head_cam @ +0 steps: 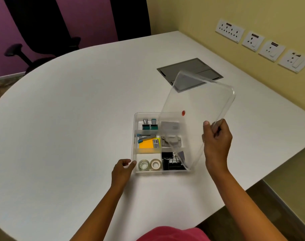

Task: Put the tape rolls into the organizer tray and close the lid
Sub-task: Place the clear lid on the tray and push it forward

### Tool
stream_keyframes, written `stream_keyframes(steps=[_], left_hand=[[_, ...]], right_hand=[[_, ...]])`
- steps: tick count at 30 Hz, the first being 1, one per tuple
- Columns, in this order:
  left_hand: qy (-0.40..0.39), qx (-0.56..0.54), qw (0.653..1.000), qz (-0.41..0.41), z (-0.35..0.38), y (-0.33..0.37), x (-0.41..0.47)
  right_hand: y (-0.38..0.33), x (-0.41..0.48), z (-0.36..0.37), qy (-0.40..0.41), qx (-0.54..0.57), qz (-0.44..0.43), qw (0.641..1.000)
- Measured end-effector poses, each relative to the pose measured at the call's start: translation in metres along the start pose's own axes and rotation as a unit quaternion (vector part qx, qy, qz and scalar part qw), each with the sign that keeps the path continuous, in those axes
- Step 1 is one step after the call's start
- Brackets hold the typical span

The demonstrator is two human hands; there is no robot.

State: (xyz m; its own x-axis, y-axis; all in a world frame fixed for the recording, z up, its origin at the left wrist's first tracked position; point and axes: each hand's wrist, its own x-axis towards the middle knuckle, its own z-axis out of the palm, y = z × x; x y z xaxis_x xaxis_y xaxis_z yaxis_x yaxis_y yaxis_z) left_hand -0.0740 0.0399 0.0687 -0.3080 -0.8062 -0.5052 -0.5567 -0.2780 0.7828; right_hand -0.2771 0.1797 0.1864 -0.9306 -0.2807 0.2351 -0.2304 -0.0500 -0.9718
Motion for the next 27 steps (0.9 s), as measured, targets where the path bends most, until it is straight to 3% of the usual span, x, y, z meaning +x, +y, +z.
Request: stream_keyframes(steps=[6, 11, 14, 17, 22, 27], left_hand=[[0.005, -0.048, 0.999, -0.017, 0.002, -0.001, -0.003], [0.009, -0.135, 0.989, -0.065, 0.006, 0.004, -0.009], [0.003, -0.155, 0.985, -0.077, 0.005, 0.005, -0.008], [0.004, -0.152, 0.986, -0.075, 0.006, 0.004, -0.006], [0.011, -0.143, 0.988, -0.054, 0.010, 0.002, -0.006], [0.016, -0.099, 0.993, -0.056, 0.010, -0.004, 0.000]], right_hand=[[0.025, -0.024, 0.005, 0.049, 0.170, 0.192, 0.965], [0.054, -0.038, 0.015, 0.142, 0.201, 0.337, 0.909], [0.068, -0.050, 0.023, 0.162, 0.216, 0.371, 0.888], [0.078, -0.068, 0.036, 0.130, 0.217, 0.396, 0.883], [0.090, -0.086, 0.040, 0.014, 0.077, 0.440, 0.895], [0.099, -0.094, 0.018, -0.090, -0.062, 0.481, 0.870]])
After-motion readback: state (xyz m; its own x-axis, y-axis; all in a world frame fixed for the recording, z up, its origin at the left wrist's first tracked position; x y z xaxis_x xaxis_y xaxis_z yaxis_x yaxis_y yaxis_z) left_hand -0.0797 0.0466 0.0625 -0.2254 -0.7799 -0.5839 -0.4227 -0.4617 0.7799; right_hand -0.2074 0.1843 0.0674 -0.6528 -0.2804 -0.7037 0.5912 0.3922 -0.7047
